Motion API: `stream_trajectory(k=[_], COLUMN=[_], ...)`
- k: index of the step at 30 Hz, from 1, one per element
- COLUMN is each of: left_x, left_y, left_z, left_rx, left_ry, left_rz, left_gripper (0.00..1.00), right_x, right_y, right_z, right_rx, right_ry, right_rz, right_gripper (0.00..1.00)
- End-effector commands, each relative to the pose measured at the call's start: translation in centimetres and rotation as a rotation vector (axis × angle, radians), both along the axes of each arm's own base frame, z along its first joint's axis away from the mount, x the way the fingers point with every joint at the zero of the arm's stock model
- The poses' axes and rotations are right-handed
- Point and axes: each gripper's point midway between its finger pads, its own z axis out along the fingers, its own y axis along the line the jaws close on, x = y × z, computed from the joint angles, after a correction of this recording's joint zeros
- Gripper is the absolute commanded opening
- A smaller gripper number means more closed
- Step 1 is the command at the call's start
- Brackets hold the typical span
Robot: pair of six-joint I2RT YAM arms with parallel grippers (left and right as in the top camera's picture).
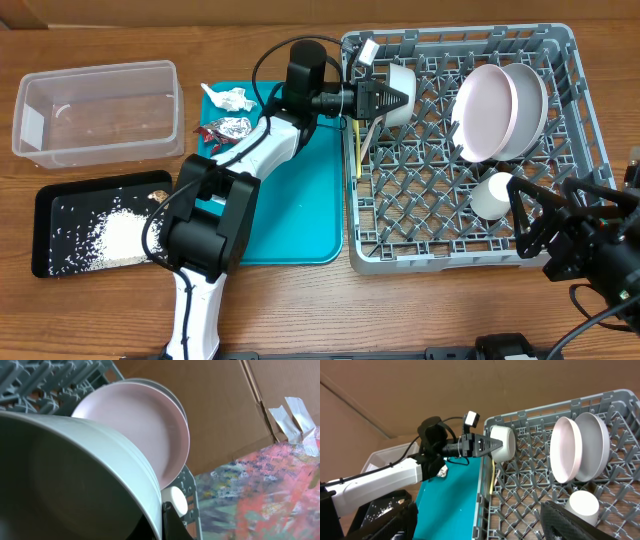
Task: Sort waste into correct bins and load items into the dishwasher rack
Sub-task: 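Carry the white bowl right over the teal tray to the rack, then set the white bowl in the rack's left side and release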
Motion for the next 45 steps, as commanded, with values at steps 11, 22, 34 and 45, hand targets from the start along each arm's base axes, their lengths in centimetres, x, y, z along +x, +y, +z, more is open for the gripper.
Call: stream_trajectory(k=[11,22,34,45], left_x=[-0.9,-0.4,0.4,-0.4], left_y=[0.6,3.4,6.9,8.3], left_z=[-1.7,-3.1,-3.1,-3.8], left_rx=[0.012,0.038,0.018,0.019], left_ry=[0.049,0.115,0.192,0.251], left_rz=[-0.042,-0.046,-0.048,-0.081], left_gripper=[0.04,0.05,0.18,0.36], right_x=[-0.2,-0.1,-0.1,-0.1], right_y=[-0.1,-0.3,-0.5,-0.5], right_z=[0.1,0.1,0.1,0.0], right_rx=[-0.004,-0.007,-0.013,-0.015], right_ry=[-0.004,-0.006,-0.006,-0.001], right_rz=[-0.006,-0.013,-0.024,-0.027], right_gripper=[0.83,0.83,0.83,0.83])
